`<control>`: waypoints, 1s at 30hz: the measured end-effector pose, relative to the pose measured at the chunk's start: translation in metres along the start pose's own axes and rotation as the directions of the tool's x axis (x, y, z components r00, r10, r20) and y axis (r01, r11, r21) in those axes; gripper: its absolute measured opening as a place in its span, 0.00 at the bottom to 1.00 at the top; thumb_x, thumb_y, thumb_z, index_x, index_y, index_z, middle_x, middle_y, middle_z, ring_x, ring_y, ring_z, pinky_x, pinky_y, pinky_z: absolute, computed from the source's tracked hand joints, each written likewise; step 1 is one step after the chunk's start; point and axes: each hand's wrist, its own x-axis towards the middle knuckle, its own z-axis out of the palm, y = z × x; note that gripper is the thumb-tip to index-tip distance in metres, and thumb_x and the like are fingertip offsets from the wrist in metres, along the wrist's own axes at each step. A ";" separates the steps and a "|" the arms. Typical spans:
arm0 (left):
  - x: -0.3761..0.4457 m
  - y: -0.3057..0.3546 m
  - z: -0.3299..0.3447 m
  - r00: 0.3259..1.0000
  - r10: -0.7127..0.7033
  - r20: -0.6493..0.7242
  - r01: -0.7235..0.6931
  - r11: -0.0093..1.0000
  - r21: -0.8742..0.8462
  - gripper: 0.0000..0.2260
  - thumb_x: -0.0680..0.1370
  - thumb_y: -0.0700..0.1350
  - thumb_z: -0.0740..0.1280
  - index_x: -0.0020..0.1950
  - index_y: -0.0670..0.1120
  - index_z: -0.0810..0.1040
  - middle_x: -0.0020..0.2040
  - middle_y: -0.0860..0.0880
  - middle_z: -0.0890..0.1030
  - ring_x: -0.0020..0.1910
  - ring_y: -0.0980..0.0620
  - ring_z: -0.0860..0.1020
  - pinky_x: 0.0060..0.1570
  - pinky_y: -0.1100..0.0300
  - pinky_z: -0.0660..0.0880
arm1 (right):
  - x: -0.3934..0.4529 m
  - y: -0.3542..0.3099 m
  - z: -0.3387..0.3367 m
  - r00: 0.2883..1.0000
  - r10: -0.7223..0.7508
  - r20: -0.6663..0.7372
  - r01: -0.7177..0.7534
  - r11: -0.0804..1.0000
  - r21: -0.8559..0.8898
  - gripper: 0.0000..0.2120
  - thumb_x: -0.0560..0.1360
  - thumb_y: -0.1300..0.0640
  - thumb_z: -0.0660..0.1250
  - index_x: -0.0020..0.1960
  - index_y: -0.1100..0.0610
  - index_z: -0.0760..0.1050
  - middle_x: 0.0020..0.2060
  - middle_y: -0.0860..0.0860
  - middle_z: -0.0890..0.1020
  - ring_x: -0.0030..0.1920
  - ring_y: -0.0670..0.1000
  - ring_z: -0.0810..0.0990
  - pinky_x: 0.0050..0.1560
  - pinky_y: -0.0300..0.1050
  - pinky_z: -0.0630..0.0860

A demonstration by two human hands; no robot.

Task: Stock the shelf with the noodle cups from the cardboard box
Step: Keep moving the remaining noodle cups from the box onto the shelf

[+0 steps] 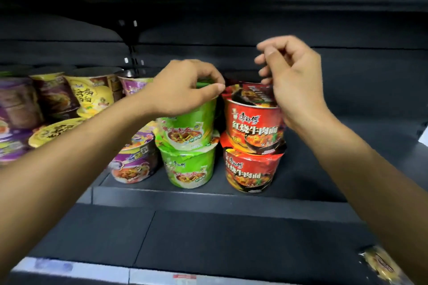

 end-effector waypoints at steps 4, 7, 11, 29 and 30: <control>-0.039 -0.020 -0.029 0.993 -0.076 -0.095 0.081 0.995 0.052 0.04 0.73 0.49 0.72 0.44 0.50 0.80 0.48 0.52 0.83 0.48 0.53 0.79 0.51 0.60 0.71 | -0.020 -0.025 0.045 0.982 -0.073 0.176 0.052 0.991 0.122 0.10 0.79 0.63 0.60 0.43 0.51 0.76 0.33 0.46 0.79 0.28 0.40 0.73 0.33 0.36 0.71; -0.075 -0.036 -0.055 0.982 -0.162 -0.092 0.173 0.978 0.116 0.04 0.74 0.47 0.71 0.41 0.52 0.78 0.38 0.57 0.80 0.36 0.60 0.75 0.41 0.63 0.66 | -0.040 -0.039 0.088 0.938 -0.114 0.328 0.048 0.978 0.204 0.11 0.78 0.64 0.60 0.44 0.52 0.76 0.30 0.46 0.78 0.26 0.41 0.72 0.30 0.35 0.70; -0.138 -0.059 -0.086 0.959 -0.265 -0.101 0.280 0.942 0.186 0.04 0.75 0.48 0.69 0.42 0.49 0.78 0.33 0.58 0.75 0.32 0.57 0.71 0.32 0.72 0.64 | -0.081 -0.052 0.161 0.844 -0.071 0.531 -0.079 0.964 0.254 0.11 0.79 0.67 0.59 0.43 0.55 0.75 0.29 0.48 0.76 0.25 0.40 0.71 0.28 0.32 0.69; -0.462 -0.196 -0.158 0.506 -0.852 0.132 0.744 0.509 0.433 0.12 0.76 0.48 0.65 0.45 0.39 0.78 0.47 0.40 0.81 0.49 0.39 0.78 0.46 0.53 0.72 | -0.319 -0.088 0.452 0.225 0.259 0.939 -0.538 0.837 -0.102 0.10 0.79 0.67 0.56 0.45 0.58 0.73 0.32 0.53 0.74 0.29 0.47 0.72 0.26 0.34 0.68; -0.471 -0.203 -0.160 0.488 -0.863 0.132 0.756 0.493 0.430 0.12 0.76 0.48 0.65 0.46 0.39 0.78 0.47 0.40 0.81 0.49 0.40 0.78 0.46 0.54 0.72 | -0.325 -0.087 0.463 0.195 0.259 0.946 -0.536 0.836 -0.119 0.11 0.79 0.67 0.55 0.44 0.57 0.74 0.32 0.52 0.74 0.29 0.47 0.72 0.27 0.34 0.69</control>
